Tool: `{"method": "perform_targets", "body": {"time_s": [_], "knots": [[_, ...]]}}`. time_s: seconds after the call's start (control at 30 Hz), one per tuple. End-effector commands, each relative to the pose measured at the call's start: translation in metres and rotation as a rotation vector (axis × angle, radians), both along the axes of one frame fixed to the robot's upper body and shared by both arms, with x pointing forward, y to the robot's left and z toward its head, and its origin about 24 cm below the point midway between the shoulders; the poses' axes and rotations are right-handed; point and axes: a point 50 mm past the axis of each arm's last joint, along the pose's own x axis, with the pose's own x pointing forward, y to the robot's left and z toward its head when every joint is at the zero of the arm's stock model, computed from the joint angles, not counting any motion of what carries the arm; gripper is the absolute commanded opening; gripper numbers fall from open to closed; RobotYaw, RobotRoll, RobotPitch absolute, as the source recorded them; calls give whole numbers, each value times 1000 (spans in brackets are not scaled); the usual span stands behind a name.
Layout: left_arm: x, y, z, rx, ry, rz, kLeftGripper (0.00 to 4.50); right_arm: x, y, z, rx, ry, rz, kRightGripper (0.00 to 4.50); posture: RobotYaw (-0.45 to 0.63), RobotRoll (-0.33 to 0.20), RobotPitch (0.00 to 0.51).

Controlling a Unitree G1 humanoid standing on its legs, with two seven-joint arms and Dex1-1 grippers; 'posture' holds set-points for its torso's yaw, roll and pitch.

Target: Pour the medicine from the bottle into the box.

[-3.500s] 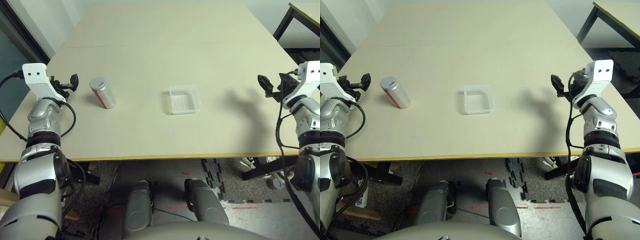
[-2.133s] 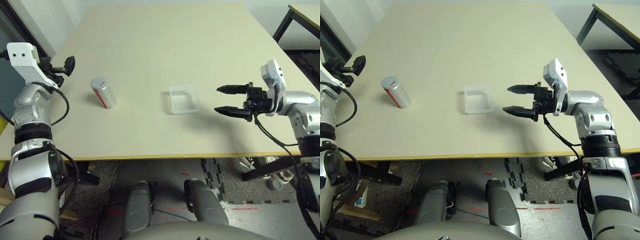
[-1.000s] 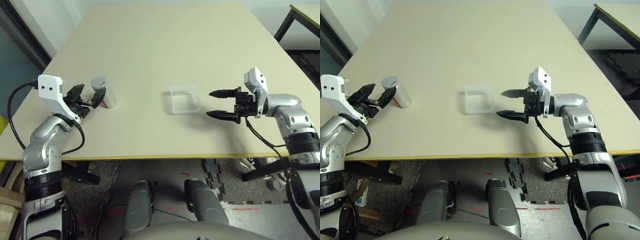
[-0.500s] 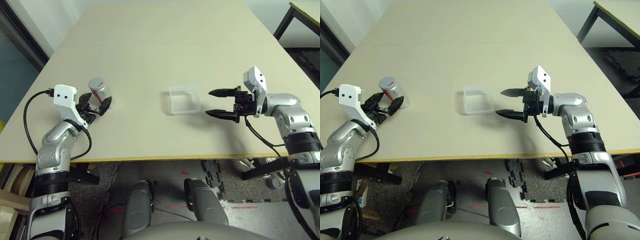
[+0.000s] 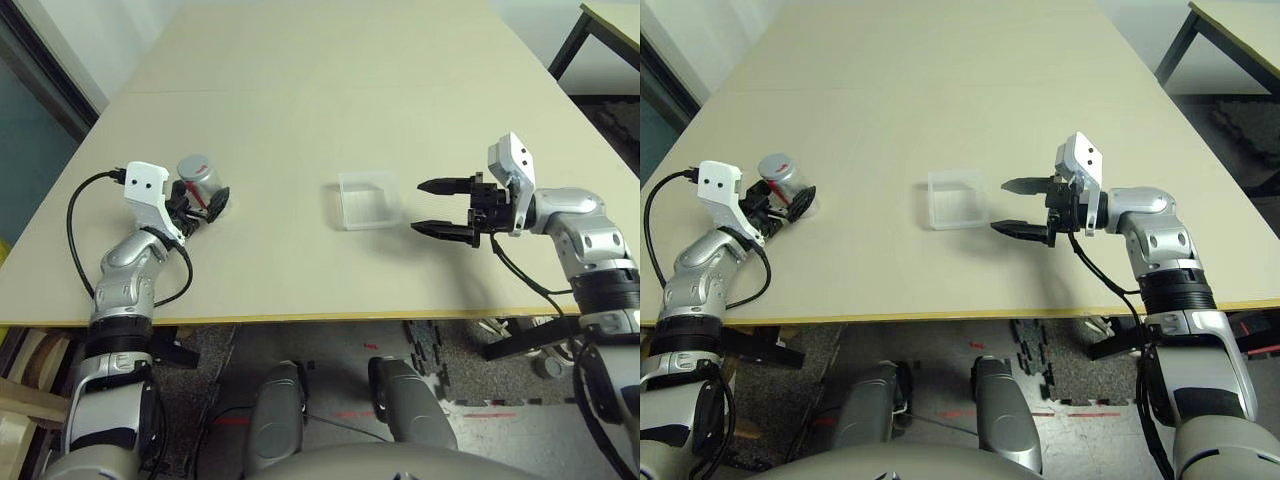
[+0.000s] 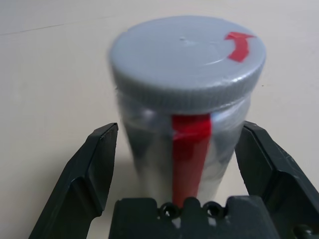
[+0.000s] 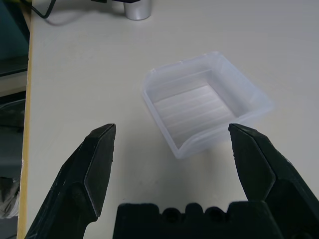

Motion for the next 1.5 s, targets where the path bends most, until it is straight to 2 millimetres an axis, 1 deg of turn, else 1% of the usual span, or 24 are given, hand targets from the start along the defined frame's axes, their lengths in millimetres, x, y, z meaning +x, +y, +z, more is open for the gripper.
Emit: {"method": "perform_targets", "body": {"time_s": [0.03,0.4,0.73,0.83,0.93,0.97,1.3,1.5], "knots": [[3,-2,-5,15,12,-13,4473,-2,-3,3,2,-7,-6,4500,-128,0,134],[14,-1,-4,22,7,-9,4473,-4,-4,2,0,-2,-12,4500,-140,0,139],[16,-6,-7,15,4,-31,4473,-6,-4,2,0,0,-17,4500,-148,0,144],[16,-6,-7,8,0,-36,3907,-6,-4,2,0,0,-17,4500,-145,0,145],[15,-6,-8,2,-1,-37,2803,-6,-3,1,-1,1,-16,4500,-145,0,145],[15,-6,-8,1,-1,-37,2727,-6,-3,1,-1,1,-15,4500,-145,0,145],[14,-5,-8,-2,-2,-41,2731,-4,-2,1,1,-2,-12,4500,-133,0,140],[15,-6,-5,-3,-13,-51,2731,-3,-1,1,1,-4,-10,4500,-129,0,137]]}}
